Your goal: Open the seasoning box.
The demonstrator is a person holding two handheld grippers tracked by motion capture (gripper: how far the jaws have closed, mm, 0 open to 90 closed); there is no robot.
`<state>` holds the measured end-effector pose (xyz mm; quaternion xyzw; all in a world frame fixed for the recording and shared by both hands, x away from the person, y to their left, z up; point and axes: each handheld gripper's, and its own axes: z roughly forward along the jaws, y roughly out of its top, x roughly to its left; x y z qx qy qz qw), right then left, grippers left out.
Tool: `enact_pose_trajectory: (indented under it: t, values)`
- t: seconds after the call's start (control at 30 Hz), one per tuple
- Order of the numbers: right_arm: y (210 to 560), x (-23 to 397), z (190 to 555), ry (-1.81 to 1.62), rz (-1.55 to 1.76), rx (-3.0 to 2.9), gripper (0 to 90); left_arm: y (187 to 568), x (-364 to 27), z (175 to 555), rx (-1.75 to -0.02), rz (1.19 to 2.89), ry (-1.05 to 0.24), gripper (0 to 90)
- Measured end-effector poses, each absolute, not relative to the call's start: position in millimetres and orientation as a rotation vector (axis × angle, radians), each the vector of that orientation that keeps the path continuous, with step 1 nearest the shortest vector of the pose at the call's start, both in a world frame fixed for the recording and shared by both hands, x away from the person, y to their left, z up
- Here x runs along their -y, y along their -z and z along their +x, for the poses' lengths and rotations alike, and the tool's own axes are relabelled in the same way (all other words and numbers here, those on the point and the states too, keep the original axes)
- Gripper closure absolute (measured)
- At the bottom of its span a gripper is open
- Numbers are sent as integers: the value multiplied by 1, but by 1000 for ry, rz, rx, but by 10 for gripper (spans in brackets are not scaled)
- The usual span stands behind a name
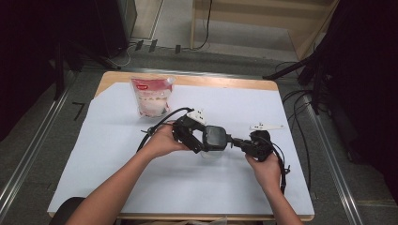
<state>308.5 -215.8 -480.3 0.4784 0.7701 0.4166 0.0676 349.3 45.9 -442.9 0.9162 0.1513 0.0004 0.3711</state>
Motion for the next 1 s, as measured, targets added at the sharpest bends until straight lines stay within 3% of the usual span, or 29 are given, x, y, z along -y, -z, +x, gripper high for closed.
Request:
enact_pose_trajectory:
  t: [0.2, 0.23, 0.27, 0.33, 0.4, 0.67, 0.8, 0.83, 1.0]
  values:
    - [480, 216, 308, -1257, 1439, -2324, 900, 430, -44, 344, -344, 2353, -55, 210]
    - [480, 216, 308, -1260, 1438, -2325, 900, 428, -46, 345, -320, 2336, -2, 301]
    - [480, 216, 308, -1262, 1438, -2326, 900, 425, -46, 344, -311, 2313, 37, 448]
    - [480, 215, 308, -1256, 1438, -2332, 900, 423, -42, 342, -321, 2330, 20, 405]
    - [480, 215, 308, -1254, 1435, -2333, 900, 421, -40, 340, -312, 2346, 8, 429]
    - [480, 215, 308, -1258, 1433, -2335, 900, 418, -35, 337, -309, 2337, 57, 606]
    - [480, 215, 308, -1260, 1425, -2339, 900, 415, -32, 337, -342, 2336, 91, 626]
    - [480, 214, 307, -1255, 1431, -2338, 900, 414, -32, 337, -338, 2328, 114, 687]
    - [480, 214, 307, -1255, 1434, -2339, 900, 410, -26, 333, -326, 2337, 91, 747]
